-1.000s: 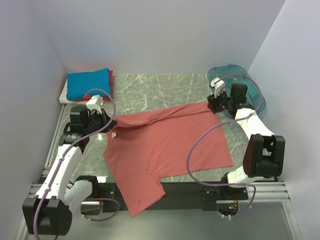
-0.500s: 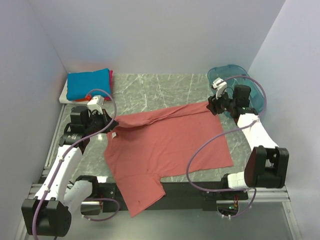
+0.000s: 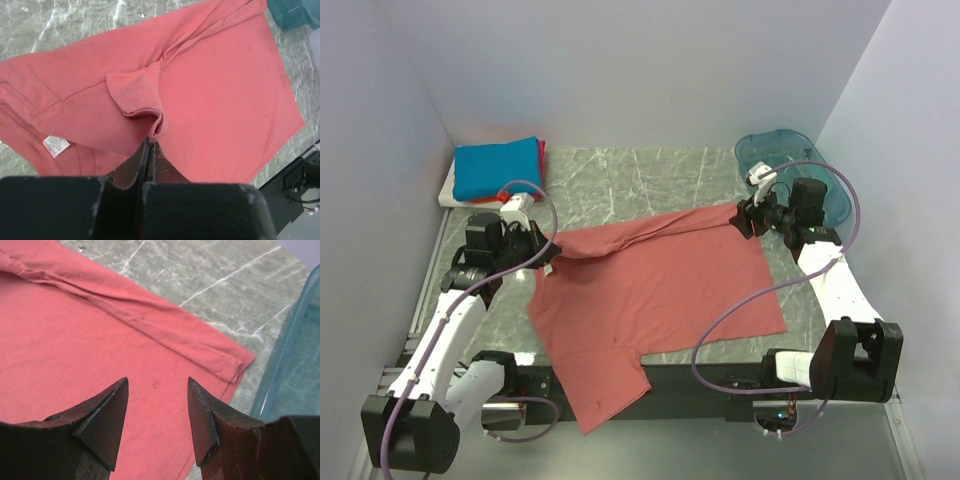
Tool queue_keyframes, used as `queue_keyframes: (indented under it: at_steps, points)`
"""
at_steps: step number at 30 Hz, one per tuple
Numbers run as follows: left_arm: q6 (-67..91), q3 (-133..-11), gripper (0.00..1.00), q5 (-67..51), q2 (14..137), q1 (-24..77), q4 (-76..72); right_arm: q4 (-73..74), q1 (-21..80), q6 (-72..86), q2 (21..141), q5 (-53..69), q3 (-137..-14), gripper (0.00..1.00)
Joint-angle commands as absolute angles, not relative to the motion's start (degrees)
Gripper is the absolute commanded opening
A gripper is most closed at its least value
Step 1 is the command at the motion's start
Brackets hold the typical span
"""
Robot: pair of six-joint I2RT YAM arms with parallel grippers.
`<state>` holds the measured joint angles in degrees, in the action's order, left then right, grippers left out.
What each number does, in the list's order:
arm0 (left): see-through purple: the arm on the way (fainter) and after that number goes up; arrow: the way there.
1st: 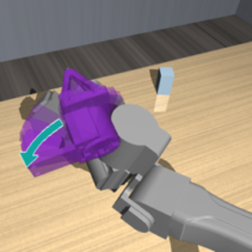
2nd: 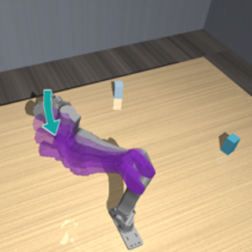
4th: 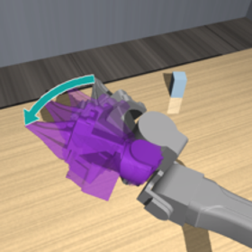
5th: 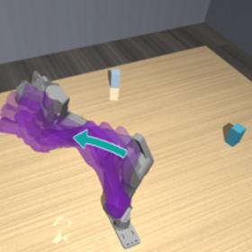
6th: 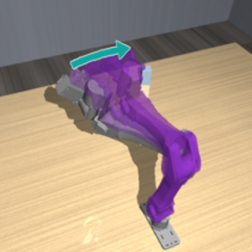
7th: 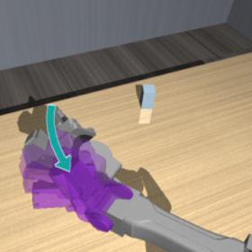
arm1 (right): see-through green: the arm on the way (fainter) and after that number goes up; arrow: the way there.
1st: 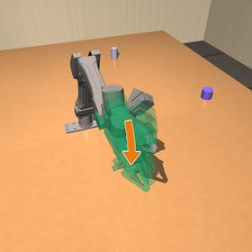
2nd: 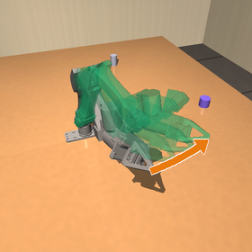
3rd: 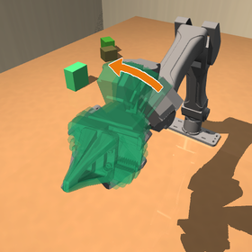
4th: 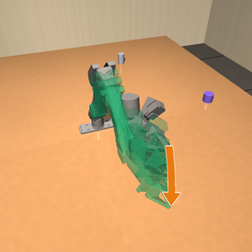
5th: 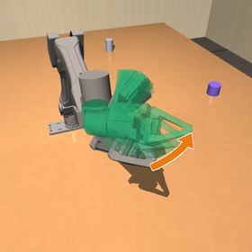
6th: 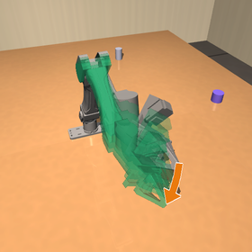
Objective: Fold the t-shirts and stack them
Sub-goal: Fold the tshirt
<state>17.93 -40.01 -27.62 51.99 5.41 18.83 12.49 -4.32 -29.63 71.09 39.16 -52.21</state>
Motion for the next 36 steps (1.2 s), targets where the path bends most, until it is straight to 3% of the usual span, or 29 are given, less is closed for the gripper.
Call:
queue_keyframes:
  at_steps: [1,22,24,26,28,29,32,36]
  points:
    - [18.2,-39.8,0.01,-28.9,51.2,6.0,18.3,12.0,-4.7,-28.9,69.6,40.3,-51.6,0.58]
    - [17.3,-40.1,0.01,-34.3,52.7,7.6,17.6,11.3,-5.1,-28.5,69.5,40.3,-51.2,0.58]
    - [17.3,-41.0,0.2,-37.8,54.0,7.7,17.7,11.3,-5.1,-28.4,69.4,40.2,-51.2,0.58]
    - [17.6,-43.1,0.48,-41.8,55.5,8.7,17.7,11.0,-5.3,-28.4,69.3,40.1,-51.2,0.58]
    - [17.0,-44.8,0.62,-56.0,58.9,8.8,18.4,10.8,-5.4,-28.3,69.1,40.0,-51.2,0.58]
    - [16.3,-46.3,0.74,-60.6,60.0,9.1,18.8,10.7,-5.4,-28.2,69.1,40.0,-51.2,0.58]
    - [15.6,-47.2,0.78,-63.6,58.8,11.0,17.8,10.6,-5.4,-28.3,69.3,40.0,-51.2,0.58]
    - [17.3,-48.1,0.82,-39.5,53.1,11.1,18.2,10.9,-5.4,-28.8,69.9,39.6,-51.2,0.58]
